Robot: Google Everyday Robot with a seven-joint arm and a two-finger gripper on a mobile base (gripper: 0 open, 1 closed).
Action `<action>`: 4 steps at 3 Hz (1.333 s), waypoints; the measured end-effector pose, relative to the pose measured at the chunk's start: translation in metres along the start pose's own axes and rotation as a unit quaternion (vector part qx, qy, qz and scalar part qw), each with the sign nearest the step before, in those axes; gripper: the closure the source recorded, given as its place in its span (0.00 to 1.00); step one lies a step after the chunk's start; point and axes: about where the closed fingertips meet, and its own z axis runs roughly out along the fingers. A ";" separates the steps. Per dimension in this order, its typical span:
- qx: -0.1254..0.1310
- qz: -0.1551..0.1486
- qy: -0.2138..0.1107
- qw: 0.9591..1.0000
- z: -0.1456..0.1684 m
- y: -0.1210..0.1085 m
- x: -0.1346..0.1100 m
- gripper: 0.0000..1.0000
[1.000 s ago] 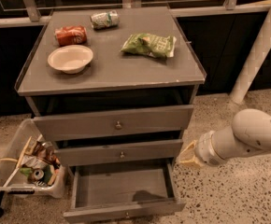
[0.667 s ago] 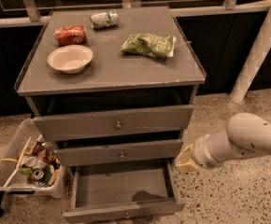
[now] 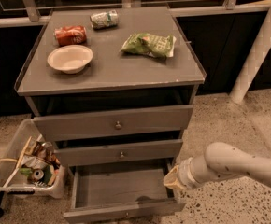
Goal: Close bottom drawer
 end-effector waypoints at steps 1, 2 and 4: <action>0.027 -0.017 -0.003 0.999 0.041 -0.009 0.035 1.00; 0.046 0.001 -0.013 0.999 0.072 -0.041 0.082 1.00; 0.040 0.012 -0.007 0.999 0.088 -0.038 0.088 1.00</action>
Offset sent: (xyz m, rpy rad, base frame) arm 0.0521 -0.0801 -0.1442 0.0040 -0.0941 -0.1012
